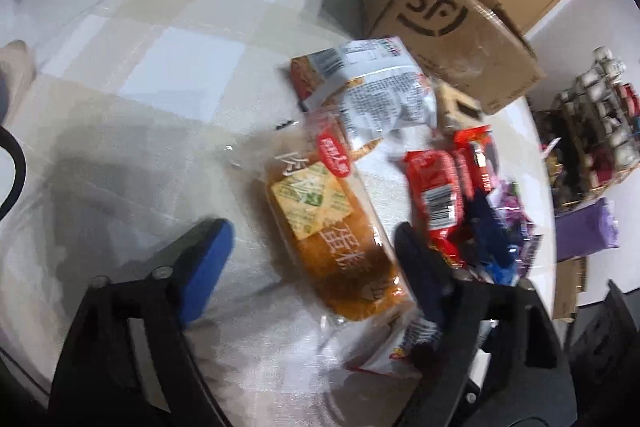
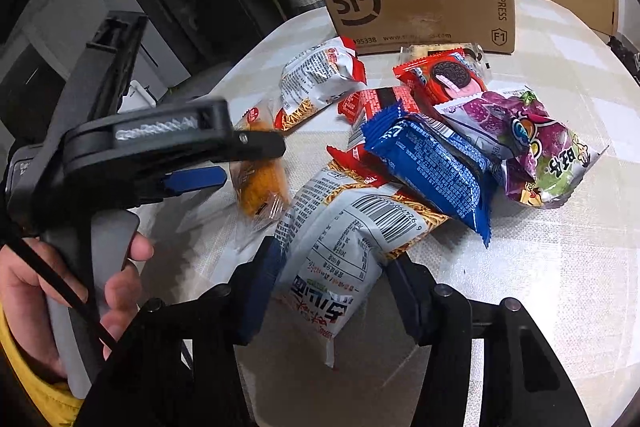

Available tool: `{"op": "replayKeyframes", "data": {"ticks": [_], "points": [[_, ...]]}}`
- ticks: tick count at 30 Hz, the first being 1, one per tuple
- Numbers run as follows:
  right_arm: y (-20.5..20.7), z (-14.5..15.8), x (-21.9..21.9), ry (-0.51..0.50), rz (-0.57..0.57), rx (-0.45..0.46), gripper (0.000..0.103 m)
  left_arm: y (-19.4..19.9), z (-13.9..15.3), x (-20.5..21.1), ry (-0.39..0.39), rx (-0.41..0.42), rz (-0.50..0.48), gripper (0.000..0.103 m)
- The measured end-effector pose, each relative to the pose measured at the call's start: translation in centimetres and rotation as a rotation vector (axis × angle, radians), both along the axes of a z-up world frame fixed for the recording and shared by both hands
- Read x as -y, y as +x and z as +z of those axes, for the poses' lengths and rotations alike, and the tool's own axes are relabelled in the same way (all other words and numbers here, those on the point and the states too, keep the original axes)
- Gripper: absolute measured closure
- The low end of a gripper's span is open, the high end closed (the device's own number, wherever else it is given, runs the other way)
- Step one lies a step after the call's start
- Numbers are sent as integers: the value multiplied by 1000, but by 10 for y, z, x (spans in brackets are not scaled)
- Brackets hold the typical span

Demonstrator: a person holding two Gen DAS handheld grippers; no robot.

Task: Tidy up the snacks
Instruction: 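Grasp the orange bread bag with the left gripper while the right gripper grasps the white bag, then lift the bread bag with the left gripper while the right gripper carries the white bag to the box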

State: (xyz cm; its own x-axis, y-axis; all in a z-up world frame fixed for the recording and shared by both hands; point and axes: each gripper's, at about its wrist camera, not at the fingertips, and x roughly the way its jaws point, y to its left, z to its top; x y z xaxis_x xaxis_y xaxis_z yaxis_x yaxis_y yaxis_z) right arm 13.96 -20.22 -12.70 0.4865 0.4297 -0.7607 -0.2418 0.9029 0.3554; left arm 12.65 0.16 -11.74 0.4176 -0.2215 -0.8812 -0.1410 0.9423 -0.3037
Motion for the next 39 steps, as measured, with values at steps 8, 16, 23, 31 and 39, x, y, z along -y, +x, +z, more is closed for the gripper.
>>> {"op": "replayKeyframes", "data": {"ticks": [8,16,23,31,39], "points": [[1,1,-1,-3,-2,-8,49,-2,3,14,48,-1,-77,61],[-1,1,3,13,-11,-11,49,-19,7,6,72,30,-109,67],[-6,2,2,28,-8,-9,51,-32,6,-3,52,39,-113,67],[-18,3,9,57,-27,-13,53,-64,11,-18,22,62,-120,67],[-31,3,9,114,-30,-17,57,-88,21,-19,-11,87,-150,68]]}}
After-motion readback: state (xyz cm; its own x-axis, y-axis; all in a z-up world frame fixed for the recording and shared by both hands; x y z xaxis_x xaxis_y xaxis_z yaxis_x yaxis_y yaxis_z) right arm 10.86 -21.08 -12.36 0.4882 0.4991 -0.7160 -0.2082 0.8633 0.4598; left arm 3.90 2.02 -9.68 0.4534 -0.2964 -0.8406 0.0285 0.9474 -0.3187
